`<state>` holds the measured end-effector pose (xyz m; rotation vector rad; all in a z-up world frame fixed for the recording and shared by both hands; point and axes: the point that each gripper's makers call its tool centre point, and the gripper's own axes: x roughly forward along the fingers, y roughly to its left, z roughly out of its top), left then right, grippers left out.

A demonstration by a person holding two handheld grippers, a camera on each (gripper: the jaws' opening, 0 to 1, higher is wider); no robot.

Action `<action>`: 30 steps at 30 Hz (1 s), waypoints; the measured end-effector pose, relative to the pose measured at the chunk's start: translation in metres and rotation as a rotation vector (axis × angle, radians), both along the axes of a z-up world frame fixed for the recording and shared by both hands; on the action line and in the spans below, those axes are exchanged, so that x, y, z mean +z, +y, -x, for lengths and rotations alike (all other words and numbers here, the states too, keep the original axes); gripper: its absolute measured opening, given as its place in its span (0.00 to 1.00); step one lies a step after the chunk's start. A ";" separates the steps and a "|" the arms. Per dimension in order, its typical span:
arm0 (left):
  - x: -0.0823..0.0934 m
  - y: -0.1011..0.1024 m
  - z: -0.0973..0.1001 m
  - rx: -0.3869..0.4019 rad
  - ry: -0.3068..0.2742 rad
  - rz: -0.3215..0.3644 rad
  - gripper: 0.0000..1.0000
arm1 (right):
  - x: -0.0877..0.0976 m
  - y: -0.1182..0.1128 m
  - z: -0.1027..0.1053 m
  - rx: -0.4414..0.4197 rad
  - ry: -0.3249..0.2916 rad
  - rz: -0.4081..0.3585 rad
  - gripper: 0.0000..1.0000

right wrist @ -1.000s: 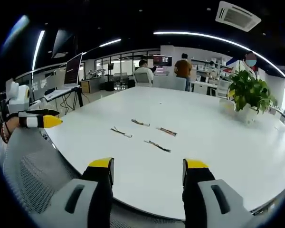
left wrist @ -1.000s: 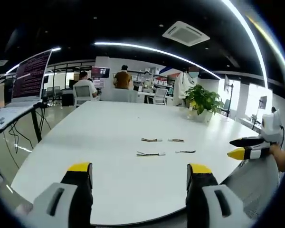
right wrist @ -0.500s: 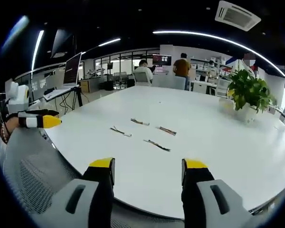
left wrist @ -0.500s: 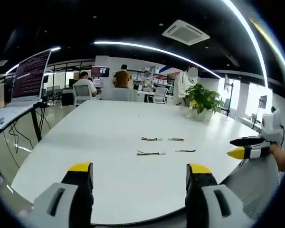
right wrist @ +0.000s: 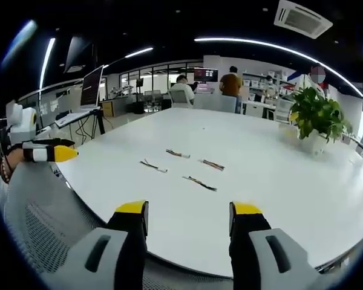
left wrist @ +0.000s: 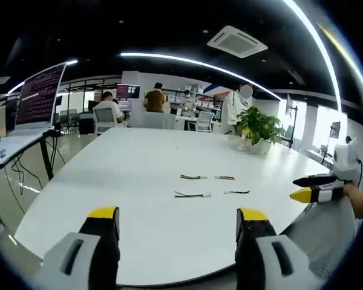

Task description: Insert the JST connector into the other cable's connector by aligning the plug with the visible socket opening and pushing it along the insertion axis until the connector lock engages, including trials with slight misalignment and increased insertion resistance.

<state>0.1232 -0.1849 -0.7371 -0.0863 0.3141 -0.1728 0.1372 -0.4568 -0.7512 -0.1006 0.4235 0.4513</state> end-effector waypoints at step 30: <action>0.008 -0.010 0.009 -0.058 0.042 0.016 0.77 | 0.031 -0.001 -0.004 0.000 -0.071 0.084 0.51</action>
